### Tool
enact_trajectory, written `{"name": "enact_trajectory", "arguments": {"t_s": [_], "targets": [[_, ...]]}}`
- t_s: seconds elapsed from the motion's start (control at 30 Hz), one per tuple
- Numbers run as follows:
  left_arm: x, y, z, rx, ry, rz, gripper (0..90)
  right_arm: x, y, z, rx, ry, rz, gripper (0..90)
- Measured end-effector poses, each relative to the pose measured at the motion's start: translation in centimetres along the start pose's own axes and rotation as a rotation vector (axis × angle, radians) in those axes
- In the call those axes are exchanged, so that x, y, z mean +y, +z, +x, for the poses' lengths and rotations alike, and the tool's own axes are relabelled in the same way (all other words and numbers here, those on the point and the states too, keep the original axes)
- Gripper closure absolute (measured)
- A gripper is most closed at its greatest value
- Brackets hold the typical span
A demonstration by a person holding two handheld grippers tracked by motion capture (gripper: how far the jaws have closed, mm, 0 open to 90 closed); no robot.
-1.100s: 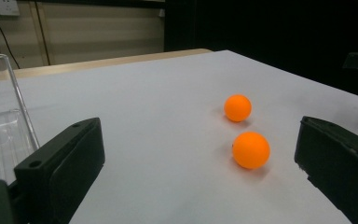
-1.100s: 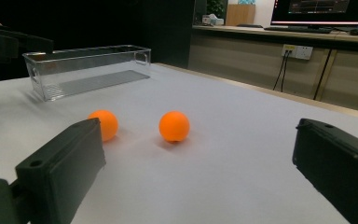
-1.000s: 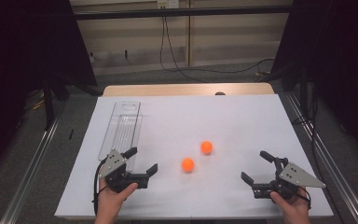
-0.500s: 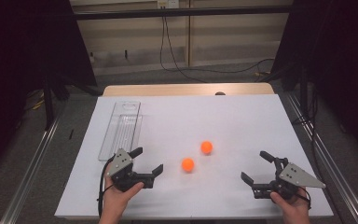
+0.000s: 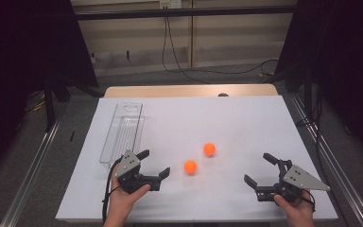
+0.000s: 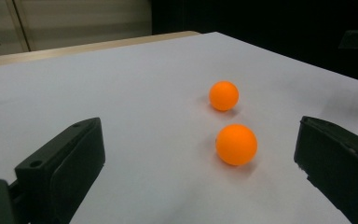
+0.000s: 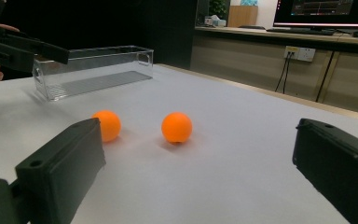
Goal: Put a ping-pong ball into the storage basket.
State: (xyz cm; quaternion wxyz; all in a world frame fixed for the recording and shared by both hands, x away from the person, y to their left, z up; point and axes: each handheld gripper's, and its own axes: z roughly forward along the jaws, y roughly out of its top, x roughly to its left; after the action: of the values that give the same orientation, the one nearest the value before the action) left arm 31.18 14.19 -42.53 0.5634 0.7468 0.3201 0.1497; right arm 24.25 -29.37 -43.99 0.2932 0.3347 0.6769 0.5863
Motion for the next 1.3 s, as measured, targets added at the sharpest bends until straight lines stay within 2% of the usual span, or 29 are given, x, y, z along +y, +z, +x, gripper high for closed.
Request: {"name": "enact_trajectory", "arguments": {"t_s": [1.3], "targets": [[0.0, 2.8, -1.5, -0.031, 0.055, 0.11, 2.1, 0.0, 0.0, 0.0, 0.01, -0.004, 0.001, 1.5]]}}
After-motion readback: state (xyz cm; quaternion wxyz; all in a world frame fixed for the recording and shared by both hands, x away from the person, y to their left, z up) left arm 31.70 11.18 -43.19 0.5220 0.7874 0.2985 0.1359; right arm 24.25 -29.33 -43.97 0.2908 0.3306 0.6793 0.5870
